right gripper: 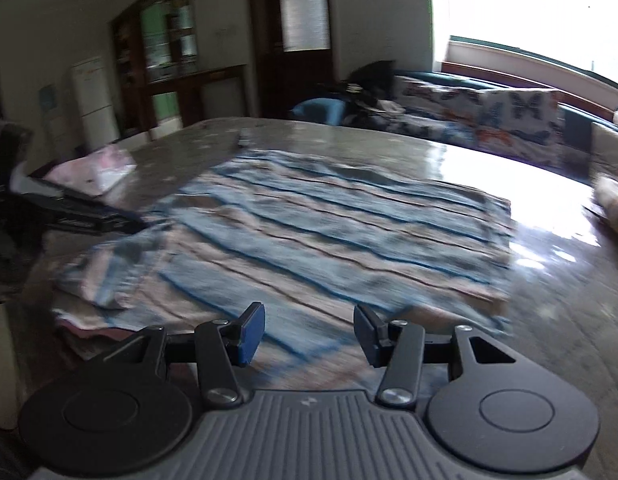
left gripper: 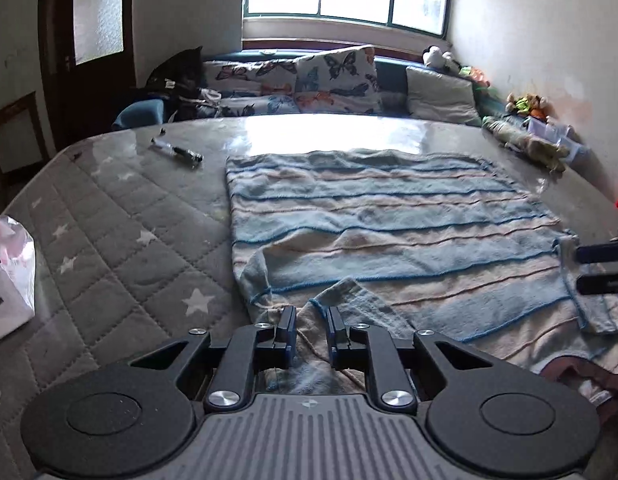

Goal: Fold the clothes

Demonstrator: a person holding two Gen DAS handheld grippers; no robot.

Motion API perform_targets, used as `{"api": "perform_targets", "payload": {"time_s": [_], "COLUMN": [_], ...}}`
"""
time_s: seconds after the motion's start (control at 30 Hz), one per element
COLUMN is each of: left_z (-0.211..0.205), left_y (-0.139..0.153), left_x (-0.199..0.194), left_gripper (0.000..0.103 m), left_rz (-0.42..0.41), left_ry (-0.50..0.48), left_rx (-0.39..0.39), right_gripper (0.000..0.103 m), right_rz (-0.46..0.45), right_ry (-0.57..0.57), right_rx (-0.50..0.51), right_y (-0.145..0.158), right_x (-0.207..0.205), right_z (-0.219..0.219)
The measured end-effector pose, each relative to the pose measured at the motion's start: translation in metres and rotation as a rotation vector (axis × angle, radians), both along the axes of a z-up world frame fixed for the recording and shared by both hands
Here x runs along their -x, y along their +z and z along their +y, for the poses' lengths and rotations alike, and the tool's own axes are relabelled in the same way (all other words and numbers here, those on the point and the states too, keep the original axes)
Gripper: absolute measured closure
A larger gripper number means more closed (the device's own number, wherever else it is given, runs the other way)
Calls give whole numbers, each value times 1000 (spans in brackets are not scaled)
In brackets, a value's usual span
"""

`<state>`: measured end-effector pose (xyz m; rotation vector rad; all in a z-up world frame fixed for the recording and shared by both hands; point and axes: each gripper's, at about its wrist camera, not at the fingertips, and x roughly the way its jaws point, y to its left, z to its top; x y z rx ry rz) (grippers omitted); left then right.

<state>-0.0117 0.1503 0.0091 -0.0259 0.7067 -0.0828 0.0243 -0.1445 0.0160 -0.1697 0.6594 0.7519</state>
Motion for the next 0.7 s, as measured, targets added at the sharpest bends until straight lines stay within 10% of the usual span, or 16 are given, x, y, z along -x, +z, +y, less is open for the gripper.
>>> {"api": "perform_targets", "payload": {"time_s": [0.33, 0.7], "left_z": [-2, 3], "left_y": [-6, -9], "left_x": [-2, -5], "left_gripper": [86, 86], "left_rz": [11, 14], "left_ry": [-80, -134], "left_rx": [-9, 0], "right_gripper": [73, 89], "right_rz": [61, 96], "right_ry": [340, 390], "right_rx": [15, 73], "right_y": [1, -15], "right_x": [23, 27], "right_z": [84, 125]}}
